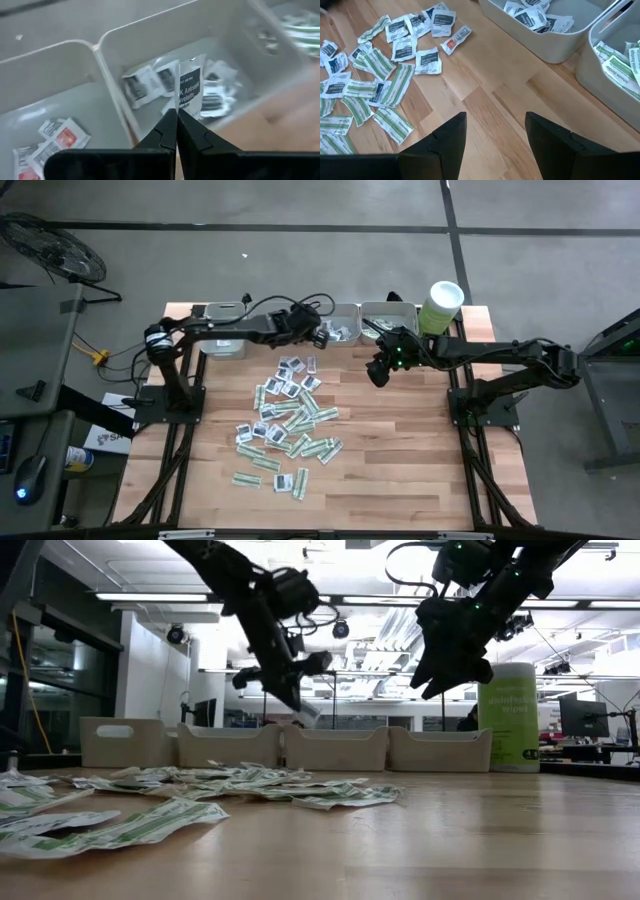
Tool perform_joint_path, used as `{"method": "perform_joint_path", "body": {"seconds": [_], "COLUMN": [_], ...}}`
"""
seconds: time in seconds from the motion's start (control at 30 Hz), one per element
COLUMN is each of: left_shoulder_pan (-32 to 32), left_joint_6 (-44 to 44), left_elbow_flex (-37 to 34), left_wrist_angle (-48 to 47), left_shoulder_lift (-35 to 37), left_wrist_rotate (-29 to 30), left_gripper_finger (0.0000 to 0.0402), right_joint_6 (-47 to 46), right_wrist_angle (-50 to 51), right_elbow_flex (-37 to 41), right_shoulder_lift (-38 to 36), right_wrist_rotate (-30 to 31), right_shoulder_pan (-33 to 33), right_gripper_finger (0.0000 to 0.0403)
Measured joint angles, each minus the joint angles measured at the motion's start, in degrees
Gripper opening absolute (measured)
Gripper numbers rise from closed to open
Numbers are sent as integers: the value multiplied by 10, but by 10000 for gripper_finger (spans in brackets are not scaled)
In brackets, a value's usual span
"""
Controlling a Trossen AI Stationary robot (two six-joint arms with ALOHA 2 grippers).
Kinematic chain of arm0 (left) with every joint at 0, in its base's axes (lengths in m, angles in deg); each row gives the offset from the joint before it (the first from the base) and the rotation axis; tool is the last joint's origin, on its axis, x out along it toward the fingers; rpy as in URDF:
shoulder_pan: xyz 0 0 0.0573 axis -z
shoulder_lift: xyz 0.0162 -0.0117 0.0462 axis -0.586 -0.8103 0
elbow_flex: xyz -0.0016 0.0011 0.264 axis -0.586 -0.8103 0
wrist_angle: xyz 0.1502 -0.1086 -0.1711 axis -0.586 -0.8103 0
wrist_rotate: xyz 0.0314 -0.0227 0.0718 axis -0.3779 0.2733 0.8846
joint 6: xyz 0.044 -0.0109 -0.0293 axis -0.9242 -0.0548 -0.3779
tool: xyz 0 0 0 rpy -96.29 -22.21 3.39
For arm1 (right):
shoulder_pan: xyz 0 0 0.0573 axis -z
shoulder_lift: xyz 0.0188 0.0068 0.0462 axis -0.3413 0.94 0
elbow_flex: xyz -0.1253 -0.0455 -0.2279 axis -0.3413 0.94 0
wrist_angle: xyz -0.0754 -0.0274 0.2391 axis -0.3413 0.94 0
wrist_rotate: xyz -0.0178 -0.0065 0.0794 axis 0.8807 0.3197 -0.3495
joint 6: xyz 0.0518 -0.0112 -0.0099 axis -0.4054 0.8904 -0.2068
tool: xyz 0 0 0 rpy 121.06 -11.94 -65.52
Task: Pick & Place First Aid Supplies
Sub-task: Put the gray towelette pack into the middle right gray bin
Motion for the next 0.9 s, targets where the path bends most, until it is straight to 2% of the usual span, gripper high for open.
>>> {"method": "perform_joint_path", "body": {"seconds": [0.13,0.6,0.77,0.9], "left_shoulder_pan": [-21,-58,-58,-57], "left_joint_6": [10,16,28,25], "left_elbow_flex": [0,-1,-1,0], "left_wrist_angle": [1,33,32,36], "left_shoulder_lift": [-4,-17,-26,-25], "left_wrist_rotate": [-7,-108,-124,-121], "left_gripper_finger": [0,0,2,19], "right_joint_6": [0,0,0,0], "right_wrist_angle": [0,0,0,1], "right_elbow_flex": [0,0,0,0], "right_shoulder_lift": [0,0,0,0], "right_wrist_rotate": [0,2,2,0], "right_shoulder_pan": [0,0,0,0], "right_gripper_finger": [197,197,197,197]}}
